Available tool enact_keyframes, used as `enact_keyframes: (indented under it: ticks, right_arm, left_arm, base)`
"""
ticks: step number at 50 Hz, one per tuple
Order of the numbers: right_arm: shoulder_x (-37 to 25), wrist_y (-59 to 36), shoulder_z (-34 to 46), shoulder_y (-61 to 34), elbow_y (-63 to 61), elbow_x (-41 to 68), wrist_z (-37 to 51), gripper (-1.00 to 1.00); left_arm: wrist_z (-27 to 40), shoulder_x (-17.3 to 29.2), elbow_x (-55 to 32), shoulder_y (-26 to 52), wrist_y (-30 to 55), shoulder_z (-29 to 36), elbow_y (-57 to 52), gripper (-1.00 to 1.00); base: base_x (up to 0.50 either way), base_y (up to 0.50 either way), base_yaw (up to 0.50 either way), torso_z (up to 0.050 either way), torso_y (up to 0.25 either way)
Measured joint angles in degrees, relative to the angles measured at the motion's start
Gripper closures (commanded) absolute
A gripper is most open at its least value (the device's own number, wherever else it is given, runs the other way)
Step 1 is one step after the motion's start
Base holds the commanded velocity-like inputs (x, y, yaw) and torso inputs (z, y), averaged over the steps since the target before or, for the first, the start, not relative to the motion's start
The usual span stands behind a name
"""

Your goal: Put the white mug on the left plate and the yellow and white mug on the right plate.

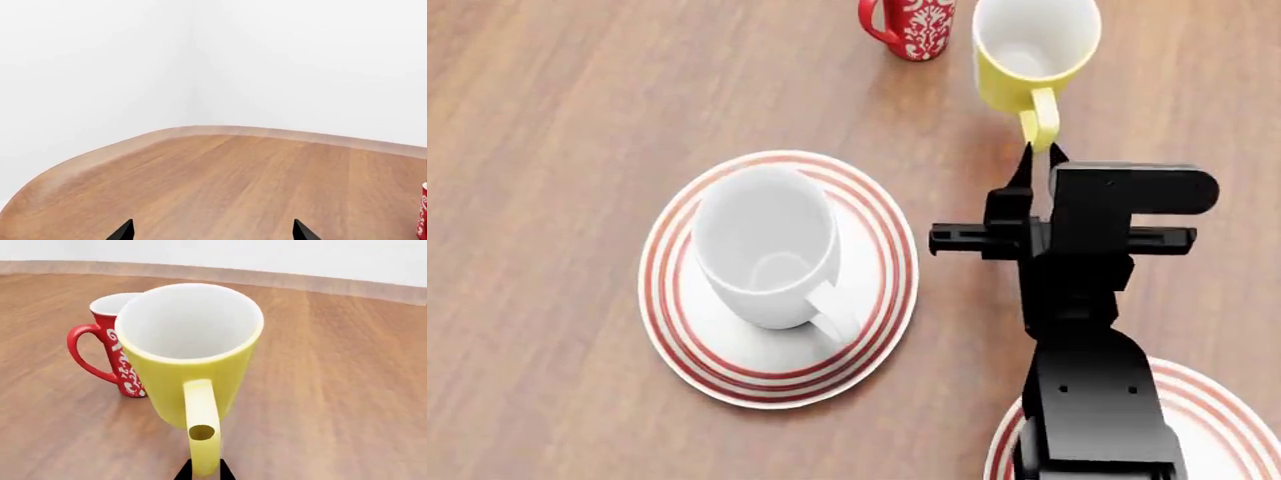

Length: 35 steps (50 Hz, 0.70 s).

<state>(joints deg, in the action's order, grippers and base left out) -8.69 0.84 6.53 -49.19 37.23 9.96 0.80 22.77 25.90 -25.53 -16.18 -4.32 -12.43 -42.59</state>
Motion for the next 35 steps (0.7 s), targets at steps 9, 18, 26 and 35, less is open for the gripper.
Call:
enact_keyframes:
  ticks: [9,18,26,35]
  right_arm:
    - [-1.2,-0.4,1.4,5.7,-10.7,-1.7,1.7,1.00]
    - [-1.7,-2.4,1.5,8.1,-15.0,-2.0,3.5,1.00]
    - [-1.8,-3.6,1.5,8.9,-16.2,-2.0,4.4,1.00]
    - [-2.3,-4.9,1.4,10.1,-18.6,-0.9,4.3,1.00]
  left_arm:
    - [0.0,0.1,0.1,0.3,0.0,0.3,0.3,-1.00]
    - [0.1,0.2,0.1,0.6,-0.1,0.5,0.7,-1.00]
    - [0.1,0.3,0.1,0.7,-0.1,0.6,0.8,-1.00]
    - [0.2,0.3,0.4,0.8,-0.1,0.9,0.9,-1.00]
  base:
    - [0.00,0.00,0.00,0.000,0.000]
    - [0.00,0.00,0.00,0.000,0.000]
    - [0.00,0.00,0.00,0.000,0.000]
    - [0.00,0.00,0.00,0.000,0.000]
